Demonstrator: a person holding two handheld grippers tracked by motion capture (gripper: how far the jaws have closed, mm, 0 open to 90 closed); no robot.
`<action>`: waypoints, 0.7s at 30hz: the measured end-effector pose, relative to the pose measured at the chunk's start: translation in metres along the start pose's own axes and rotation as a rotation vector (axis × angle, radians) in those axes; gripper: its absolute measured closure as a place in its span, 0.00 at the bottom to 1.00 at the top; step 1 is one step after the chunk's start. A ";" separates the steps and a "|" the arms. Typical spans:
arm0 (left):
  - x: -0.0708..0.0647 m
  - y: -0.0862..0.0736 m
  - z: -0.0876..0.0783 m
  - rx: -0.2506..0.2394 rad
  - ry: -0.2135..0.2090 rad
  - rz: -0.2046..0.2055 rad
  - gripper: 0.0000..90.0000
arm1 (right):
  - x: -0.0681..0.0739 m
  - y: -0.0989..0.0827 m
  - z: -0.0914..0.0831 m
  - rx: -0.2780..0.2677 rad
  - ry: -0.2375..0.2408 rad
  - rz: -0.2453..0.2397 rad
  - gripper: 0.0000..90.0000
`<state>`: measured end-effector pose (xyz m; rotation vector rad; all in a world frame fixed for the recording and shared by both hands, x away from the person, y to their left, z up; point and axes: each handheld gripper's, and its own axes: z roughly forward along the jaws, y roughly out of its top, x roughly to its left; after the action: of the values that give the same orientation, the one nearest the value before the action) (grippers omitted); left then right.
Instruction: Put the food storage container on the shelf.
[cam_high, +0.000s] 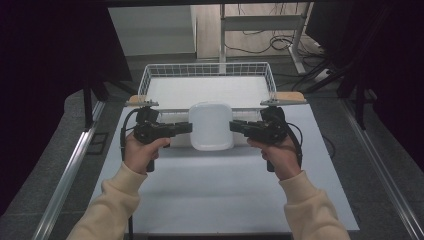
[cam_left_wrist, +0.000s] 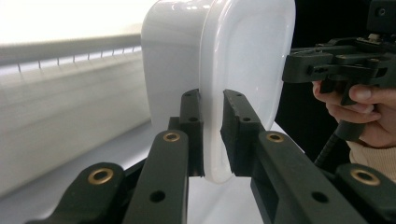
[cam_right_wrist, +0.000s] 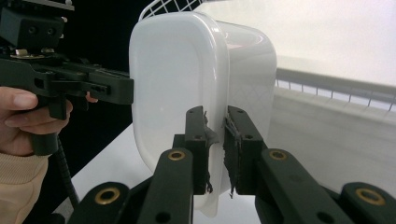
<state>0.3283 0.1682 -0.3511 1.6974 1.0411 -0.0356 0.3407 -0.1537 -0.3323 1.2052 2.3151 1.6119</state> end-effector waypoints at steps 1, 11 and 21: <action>0.000 0.002 0.000 0.000 0.002 0.004 0.88 | 0.000 0.001 0.000 -0.002 0.000 0.001 0.89; 0.000 0.022 0.001 -0.003 0.004 0.016 0.88 | -0.003 0.018 -0.002 -0.018 -0.001 0.002 0.89; 0.006 0.045 -0.001 -0.008 -0.004 0.014 0.88 | -0.009 0.040 0.000 -0.020 0.012 0.000 0.89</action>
<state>0.3604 0.1713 -0.3189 1.6969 1.0249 -0.0254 0.3692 -0.1534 -0.3022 1.1937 2.3002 1.6436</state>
